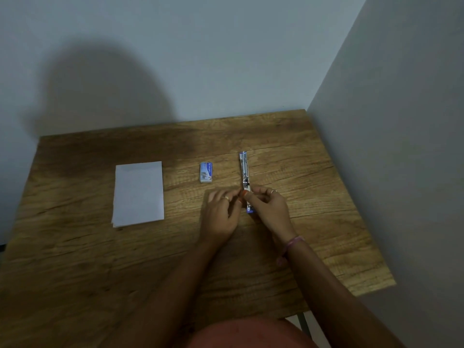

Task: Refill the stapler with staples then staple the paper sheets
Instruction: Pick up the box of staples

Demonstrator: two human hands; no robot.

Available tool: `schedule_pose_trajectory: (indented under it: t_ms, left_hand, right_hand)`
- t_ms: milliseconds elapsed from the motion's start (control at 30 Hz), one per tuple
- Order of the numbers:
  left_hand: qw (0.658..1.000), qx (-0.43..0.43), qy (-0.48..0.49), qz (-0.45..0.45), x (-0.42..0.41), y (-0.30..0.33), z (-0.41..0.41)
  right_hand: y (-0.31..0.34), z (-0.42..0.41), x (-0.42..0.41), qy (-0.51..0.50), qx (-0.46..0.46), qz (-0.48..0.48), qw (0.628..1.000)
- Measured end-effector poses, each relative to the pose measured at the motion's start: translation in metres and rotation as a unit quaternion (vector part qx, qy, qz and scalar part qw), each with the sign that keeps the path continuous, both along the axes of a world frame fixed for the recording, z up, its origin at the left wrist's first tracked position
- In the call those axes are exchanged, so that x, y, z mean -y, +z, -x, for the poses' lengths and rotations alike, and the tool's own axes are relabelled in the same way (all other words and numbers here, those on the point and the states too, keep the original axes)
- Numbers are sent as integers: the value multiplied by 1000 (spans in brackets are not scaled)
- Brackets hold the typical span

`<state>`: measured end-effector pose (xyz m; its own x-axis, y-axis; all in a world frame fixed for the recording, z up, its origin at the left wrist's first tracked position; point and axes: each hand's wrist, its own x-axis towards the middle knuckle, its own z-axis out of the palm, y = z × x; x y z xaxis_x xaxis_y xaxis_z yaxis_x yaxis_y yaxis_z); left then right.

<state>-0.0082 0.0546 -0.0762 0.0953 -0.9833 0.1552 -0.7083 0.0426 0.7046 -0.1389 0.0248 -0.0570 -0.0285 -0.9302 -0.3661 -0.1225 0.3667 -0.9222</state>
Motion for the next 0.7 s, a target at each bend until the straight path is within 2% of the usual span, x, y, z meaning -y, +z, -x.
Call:
schedule_pose_trajectory:
  t_ms: [267, 467, 567, 633, 700]
  left_hand:
    - [1000, -6, 3, 10, 0, -3, -1]
    - [999, -35, 22, 18, -1, 0, -2]
    - [996, -82, 26, 23, -5, 3, -5]
    - [992, -116, 45, 25, -7, 4, -7]
    - [990, -95, 93, 42, -6, 5, -13]
  right_hand:
    - [-2, 3, 2, -6, 20, 4, 1000]
    - [-4, 13, 0, -33, -15, 28, 999]
    - [-5, 21, -1, -41, -47, 59, 996]
    - [-8, 25, -2, -39, -47, 69, 996]
    - [-11, 27, -3, -37, -41, 71, 996]
